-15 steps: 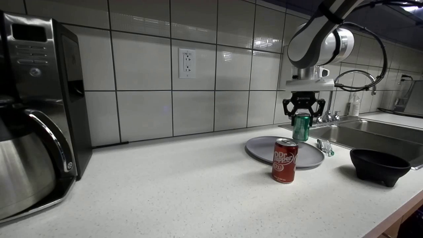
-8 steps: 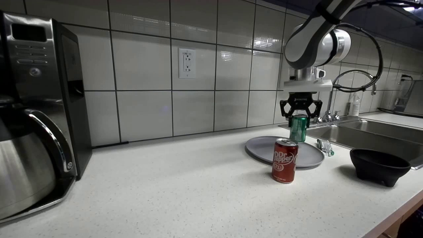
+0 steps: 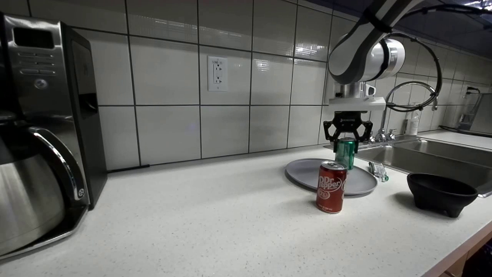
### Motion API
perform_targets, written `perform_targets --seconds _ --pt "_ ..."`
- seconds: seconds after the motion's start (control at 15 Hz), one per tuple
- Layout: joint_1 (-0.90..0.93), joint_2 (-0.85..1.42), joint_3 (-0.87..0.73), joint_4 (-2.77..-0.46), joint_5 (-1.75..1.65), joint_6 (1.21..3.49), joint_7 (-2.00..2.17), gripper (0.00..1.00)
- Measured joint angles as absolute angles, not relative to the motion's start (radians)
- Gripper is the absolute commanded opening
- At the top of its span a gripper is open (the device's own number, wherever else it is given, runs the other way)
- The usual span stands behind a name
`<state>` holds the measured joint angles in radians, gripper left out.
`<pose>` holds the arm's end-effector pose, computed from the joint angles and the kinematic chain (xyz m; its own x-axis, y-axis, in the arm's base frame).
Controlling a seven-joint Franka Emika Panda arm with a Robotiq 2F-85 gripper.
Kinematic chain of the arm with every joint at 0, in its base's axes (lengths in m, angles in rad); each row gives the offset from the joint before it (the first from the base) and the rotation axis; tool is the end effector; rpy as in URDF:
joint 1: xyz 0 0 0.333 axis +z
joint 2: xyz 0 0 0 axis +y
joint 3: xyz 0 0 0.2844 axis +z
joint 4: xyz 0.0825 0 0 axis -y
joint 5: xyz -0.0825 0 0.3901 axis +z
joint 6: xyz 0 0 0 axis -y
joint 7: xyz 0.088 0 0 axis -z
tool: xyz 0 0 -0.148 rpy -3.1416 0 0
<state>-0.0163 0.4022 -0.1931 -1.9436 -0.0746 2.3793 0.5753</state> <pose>0.6035 -0.1313 0.2082 0.7542 -0.6492 0.0989 -0.6564 -0.7491 0.0889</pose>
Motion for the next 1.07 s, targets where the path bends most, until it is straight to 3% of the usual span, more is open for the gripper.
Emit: perform_targets --seconds 0.27,0.33,0.6,1.07 --pt "-0.021 0.413 -0.195 -1.944 -0.07 2.379 0.567 0.38" --pt "-0.023 0.415 -0.195 -1.944 -0.07 2.379 0.566 0.88" --pt "-0.025 0.417 -0.196 -1.944 -0.07 2.379 0.566 1.0" --pt "-0.025 0.405 -0.196 -1.943 -0.07 2.379 0.565 1.0"
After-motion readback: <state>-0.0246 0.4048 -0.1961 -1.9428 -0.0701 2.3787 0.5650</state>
